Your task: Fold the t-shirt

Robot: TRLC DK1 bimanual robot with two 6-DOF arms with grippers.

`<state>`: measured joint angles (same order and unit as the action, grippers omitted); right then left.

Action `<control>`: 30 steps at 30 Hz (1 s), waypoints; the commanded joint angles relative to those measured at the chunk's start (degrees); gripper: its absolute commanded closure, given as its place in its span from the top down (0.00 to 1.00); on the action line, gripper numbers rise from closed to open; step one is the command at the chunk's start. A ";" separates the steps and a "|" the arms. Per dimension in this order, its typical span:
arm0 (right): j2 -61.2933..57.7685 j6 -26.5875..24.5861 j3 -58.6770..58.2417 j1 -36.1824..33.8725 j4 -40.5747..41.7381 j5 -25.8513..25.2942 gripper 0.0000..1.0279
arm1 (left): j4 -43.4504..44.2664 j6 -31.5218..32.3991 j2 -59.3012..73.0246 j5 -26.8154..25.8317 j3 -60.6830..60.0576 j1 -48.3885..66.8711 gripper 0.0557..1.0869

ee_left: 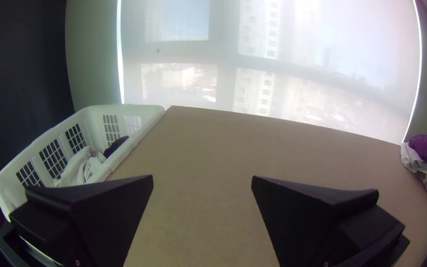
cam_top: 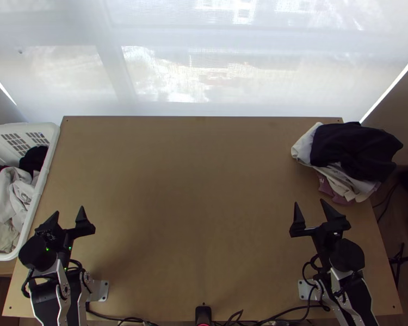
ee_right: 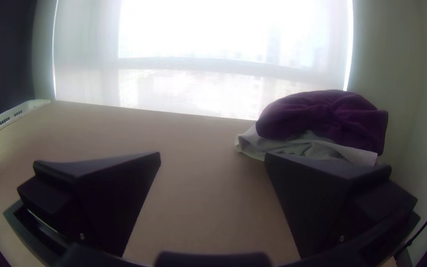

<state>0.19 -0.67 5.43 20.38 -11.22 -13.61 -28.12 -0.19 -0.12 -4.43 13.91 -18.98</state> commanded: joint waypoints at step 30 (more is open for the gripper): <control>-0.01 18.42 0.02 0.80 -3.72 0.07 0.95 | -0.01 0.01 0.03 -0.06 -0.03 0.00 0.94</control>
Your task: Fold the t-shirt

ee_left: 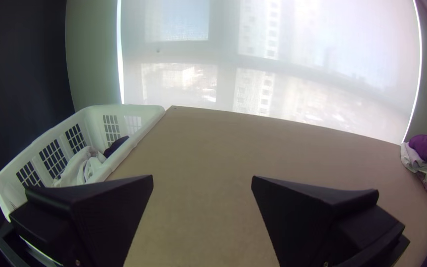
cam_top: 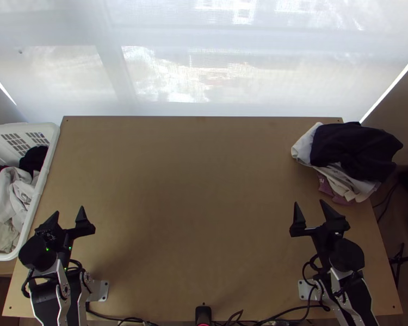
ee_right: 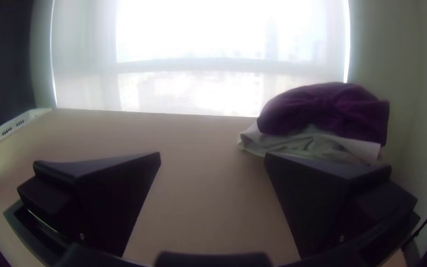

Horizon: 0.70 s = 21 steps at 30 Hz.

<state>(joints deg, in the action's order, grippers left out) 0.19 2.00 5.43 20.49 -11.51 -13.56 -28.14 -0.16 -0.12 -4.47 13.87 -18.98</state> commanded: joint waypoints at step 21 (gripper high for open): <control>-0.01 13.12 0.46 -0.28 7.82 -1.64 0.92 | 0.02 -0.01 -0.06 0.08 0.02 0.00 0.94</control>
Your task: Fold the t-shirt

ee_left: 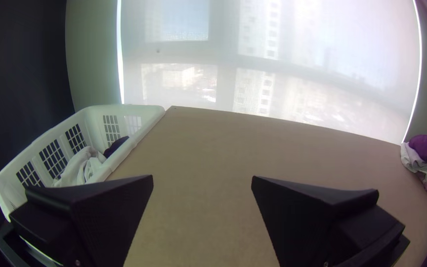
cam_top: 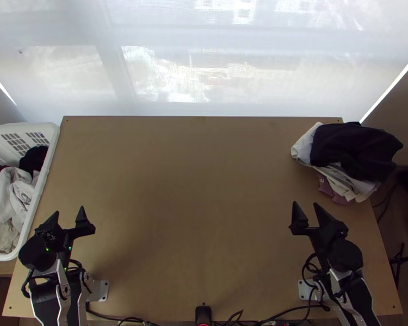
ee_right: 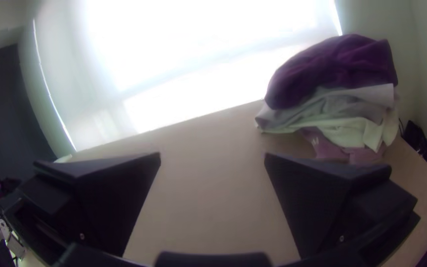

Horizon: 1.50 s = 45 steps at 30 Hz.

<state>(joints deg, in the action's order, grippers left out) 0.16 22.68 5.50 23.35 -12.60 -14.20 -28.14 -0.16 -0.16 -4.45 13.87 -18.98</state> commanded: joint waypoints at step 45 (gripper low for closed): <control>-60.19 -30.24 77.91 -1.82 -55.16 -1.80 0.96 | -3.76 -1.68 33.39 7.17 29.81 1.23 0.94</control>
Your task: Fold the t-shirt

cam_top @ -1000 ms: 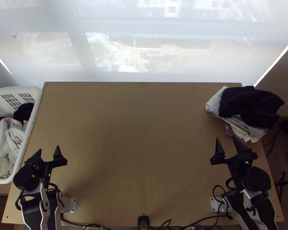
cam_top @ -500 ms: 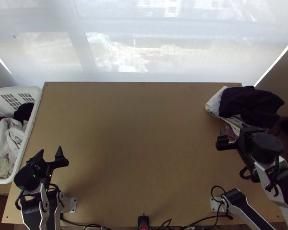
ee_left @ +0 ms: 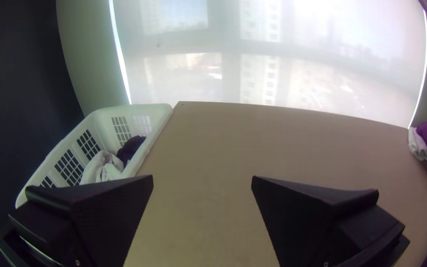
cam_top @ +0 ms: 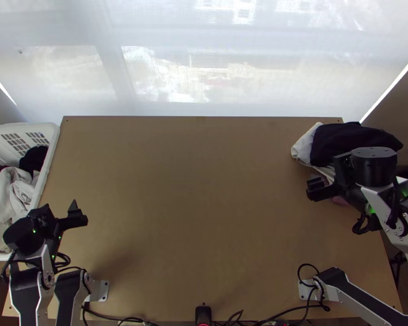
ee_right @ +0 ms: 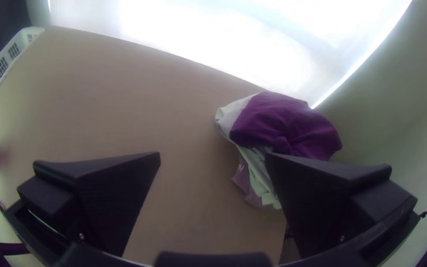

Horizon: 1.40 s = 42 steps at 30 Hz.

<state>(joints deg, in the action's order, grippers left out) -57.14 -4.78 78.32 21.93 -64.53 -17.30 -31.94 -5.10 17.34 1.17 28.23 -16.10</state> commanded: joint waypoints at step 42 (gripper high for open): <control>5.82 -3.31 -1.60 -3.48 -8.68 1.30 0.96 | -8.13 2.91 105.97 4.10 75.66 -38.66 0.94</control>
<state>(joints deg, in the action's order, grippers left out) -50.52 -7.77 76.44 18.94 -72.53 -15.99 -32.64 -1.13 108.66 5.21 89.56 -53.08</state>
